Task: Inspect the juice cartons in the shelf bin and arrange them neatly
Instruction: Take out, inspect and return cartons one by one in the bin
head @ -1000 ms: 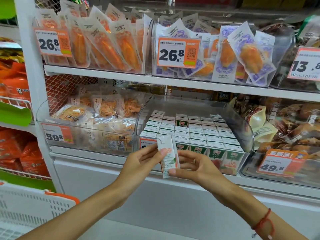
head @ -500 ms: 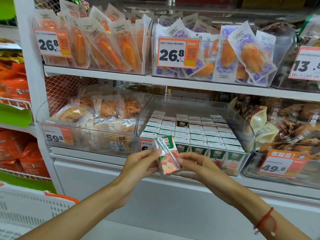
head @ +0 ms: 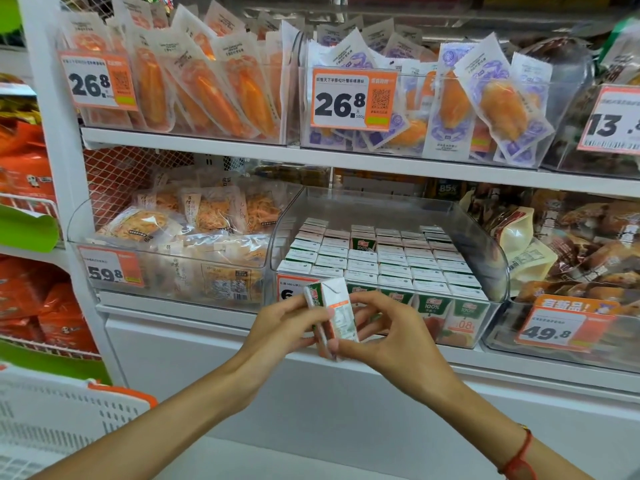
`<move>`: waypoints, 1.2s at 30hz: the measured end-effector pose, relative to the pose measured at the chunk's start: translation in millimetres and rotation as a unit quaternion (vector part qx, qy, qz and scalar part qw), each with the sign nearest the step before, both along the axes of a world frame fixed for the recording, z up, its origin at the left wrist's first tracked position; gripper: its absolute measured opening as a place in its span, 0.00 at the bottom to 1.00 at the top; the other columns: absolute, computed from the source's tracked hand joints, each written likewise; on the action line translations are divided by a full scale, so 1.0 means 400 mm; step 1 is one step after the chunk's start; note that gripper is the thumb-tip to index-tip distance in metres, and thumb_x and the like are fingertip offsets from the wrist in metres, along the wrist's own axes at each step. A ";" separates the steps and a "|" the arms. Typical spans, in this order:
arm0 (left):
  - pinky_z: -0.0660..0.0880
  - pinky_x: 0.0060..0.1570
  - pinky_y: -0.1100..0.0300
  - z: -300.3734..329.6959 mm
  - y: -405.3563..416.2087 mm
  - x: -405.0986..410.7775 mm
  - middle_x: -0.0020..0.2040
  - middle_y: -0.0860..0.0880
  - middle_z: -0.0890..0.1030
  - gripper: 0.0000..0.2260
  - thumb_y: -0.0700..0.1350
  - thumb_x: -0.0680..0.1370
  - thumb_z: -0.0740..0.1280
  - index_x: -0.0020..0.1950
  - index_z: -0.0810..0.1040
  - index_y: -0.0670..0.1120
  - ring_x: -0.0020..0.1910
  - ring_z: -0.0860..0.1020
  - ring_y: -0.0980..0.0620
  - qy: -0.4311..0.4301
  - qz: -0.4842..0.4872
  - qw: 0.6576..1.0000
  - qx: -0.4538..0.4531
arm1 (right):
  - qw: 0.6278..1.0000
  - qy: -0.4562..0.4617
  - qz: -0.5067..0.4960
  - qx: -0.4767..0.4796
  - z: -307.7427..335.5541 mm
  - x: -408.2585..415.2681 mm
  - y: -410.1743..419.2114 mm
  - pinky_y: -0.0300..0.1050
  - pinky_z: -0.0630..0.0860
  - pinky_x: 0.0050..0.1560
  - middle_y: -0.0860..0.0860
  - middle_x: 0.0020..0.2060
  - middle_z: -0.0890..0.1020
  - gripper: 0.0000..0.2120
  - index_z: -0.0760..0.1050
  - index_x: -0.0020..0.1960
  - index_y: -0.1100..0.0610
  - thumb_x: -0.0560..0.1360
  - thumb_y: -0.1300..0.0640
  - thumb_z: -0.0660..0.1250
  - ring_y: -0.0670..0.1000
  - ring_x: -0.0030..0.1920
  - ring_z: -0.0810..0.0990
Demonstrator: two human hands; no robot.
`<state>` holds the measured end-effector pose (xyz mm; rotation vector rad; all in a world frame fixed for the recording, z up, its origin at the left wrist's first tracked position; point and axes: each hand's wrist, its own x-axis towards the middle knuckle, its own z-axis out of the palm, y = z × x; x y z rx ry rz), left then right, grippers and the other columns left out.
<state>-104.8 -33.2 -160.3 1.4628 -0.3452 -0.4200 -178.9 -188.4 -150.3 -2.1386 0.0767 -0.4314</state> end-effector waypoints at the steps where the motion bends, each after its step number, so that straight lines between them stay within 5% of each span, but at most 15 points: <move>1: 0.78 0.40 0.69 -0.001 0.005 0.000 0.46 0.54 0.87 0.09 0.44 0.73 0.73 0.52 0.85 0.54 0.47 0.84 0.57 -0.032 -0.007 0.999 0.005 | 1.000 0.002 0.010 -0.011 0.000 -0.002 0.001 0.41 0.81 0.43 0.46 0.40 0.81 0.24 0.74 0.50 0.36 0.62 0.52 0.81 0.45 0.39 0.81; 4: 0.76 0.44 0.72 0.006 0.022 -0.001 0.49 0.59 0.86 0.16 0.48 0.66 0.79 0.51 0.84 0.62 0.50 0.83 0.62 -0.116 -0.017 0.993 0.027 | 0.997 0.009 0.058 0.041 0.014 -0.008 -0.010 0.42 0.81 0.50 0.46 0.43 0.83 0.18 0.77 0.53 0.39 0.70 0.57 0.76 0.47 0.44 0.83; 7: 0.75 0.50 0.73 0.005 0.031 0.004 0.53 0.62 0.84 0.25 0.41 0.66 0.81 0.58 0.81 0.60 0.54 0.81 0.64 -0.193 -0.007 0.980 0.040 | 0.985 0.036 0.097 0.140 0.030 -0.016 -0.030 0.44 0.80 0.55 0.43 0.50 0.85 0.12 0.82 0.54 0.44 0.77 0.60 0.69 0.45 0.53 0.83; 12: 0.70 0.62 0.69 0.003 0.035 -0.006 0.59 0.62 0.80 0.28 0.41 0.67 0.80 0.64 0.78 0.56 0.63 0.75 0.61 -0.351 0.012 0.932 0.092 | 0.983 -0.012 0.083 0.166 0.034 -0.018 -0.024 0.39 0.80 0.51 0.45 0.46 0.85 0.12 0.82 0.50 0.50 0.72 0.44 0.71 0.45 0.50 0.83; 19: 0.66 0.59 0.76 -0.006 0.017 -0.012 0.61 0.65 0.75 0.28 0.43 0.68 0.79 0.65 0.75 0.59 0.64 0.72 0.65 -0.417 0.023 0.902 0.112 | 0.983 -0.058 0.067 0.158 0.027 -0.011 -0.029 0.40 0.81 0.47 0.46 0.41 0.85 0.12 0.79 0.44 0.53 0.67 0.47 0.70 0.46 0.45 0.84; 23: 0.64 0.61 0.77 -0.012 0.020 -0.001 0.61 0.66 0.72 0.27 0.48 0.70 0.77 0.67 0.74 0.61 0.66 0.69 0.65 -0.364 -0.021 0.923 0.124 | 0.982 -0.066 0.073 0.160 0.019 -0.007 -0.037 0.37 0.80 0.46 0.45 0.45 0.85 0.05 0.80 0.47 0.50 0.72 0.52 0.69 0.46 0.47 0.84; 27: 0.70 0.62 0.71 -0.009 0.019 0.004 0.61 0.65 0.77 0.29 0.54 0.67 0.75 0.67 0.73 0.61 0.62 0.74 0.66 -0.248 -0.040 0.966 0.061 | 0.984 -0.062 0.105 0.129 0.016 -0.007 -0.040 0.38 0.79 0.52 0.42 0.54 0.83 0.13 0.79 0.58 0.47 0.74 0.52 0.67 0.46 0.54 0.82; 30: 0.74 0.65 0.54 -0.007 0.025 0.012 0.61 0.59 0.80 0.32 0.57 0.66 0.74 0.69 0.71 0.62 0.61 0.78 0.59 -0.142 -0.027 0.989 0.011 | 0.987 -0.051 0.136 0.068 0.013 -0.011 -0.039 0.40 0.78 0.57 0.38 0.60 0.79 0.22 0.73 0.67 0.42 0.74 0.52 0.68 0.44 0.59 0.80; 33: 0.76 0.59 0.53 -0.001 0.032 0.013 0.59 0.53 0.83 0.25 0.57 0.70 0.71 0.66 0.70 0.68 0.59 0.81 0.54 -0.065 -0.055 0.995 -0.042 | 0.987 -0.046 0.156 0.002 0.012 -0.015 -0.035 0.38 0.73 0.64 0.35 0.64 0.76 0.26 0.69 0.70 0.40 0.76 0.57 0.70 0.40 0.65 0.75; 36: 0.80 0.49 0.59 0.005 0.035 0.017 0.57 0.52 0.84 0.19 0.55 0.75 0.68 0.66 0.72 0.63 0.55 0.83 0.52 0.003 -0.041 0.996 -0.073 | 0.984 -0.045 0.164 -0.049 0.013 -0.018 -0.027 0.37 0.69 0.68 0.34 0.65 0.75 0.23 0.72 0.68 0.41 0.77 0.58 0.70 0.37 0.68 0.70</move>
